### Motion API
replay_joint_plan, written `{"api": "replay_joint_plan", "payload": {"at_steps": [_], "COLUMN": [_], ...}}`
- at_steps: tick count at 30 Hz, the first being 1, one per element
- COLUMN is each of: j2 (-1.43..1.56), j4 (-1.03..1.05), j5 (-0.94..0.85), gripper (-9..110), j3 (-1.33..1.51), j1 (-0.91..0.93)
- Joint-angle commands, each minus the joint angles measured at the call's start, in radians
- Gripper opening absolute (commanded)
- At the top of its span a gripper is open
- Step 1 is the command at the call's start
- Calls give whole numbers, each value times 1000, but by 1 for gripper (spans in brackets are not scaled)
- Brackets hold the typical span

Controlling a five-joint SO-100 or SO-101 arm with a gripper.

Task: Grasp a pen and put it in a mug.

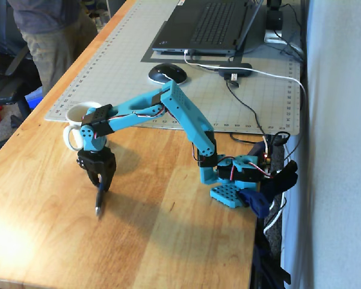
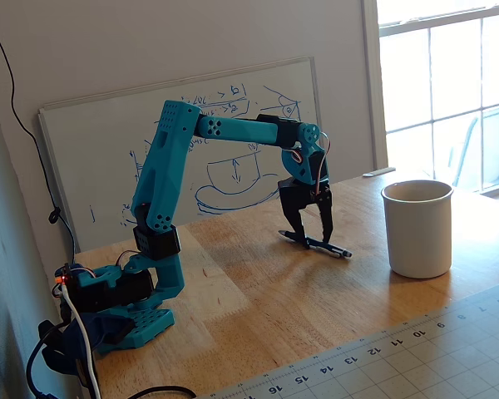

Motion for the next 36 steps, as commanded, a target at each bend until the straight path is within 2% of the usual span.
{"api": "replay_joint_plan", "payload": {"at_steps": [1, 31, 36], "j2": [63, 74, 158], "j4": [8, -2, -2], "j5": [-8, -9, -9], "gripper": [9, 3, 3], "j3": [2, -15, -5], "j1": [-5, 5, 6]}}
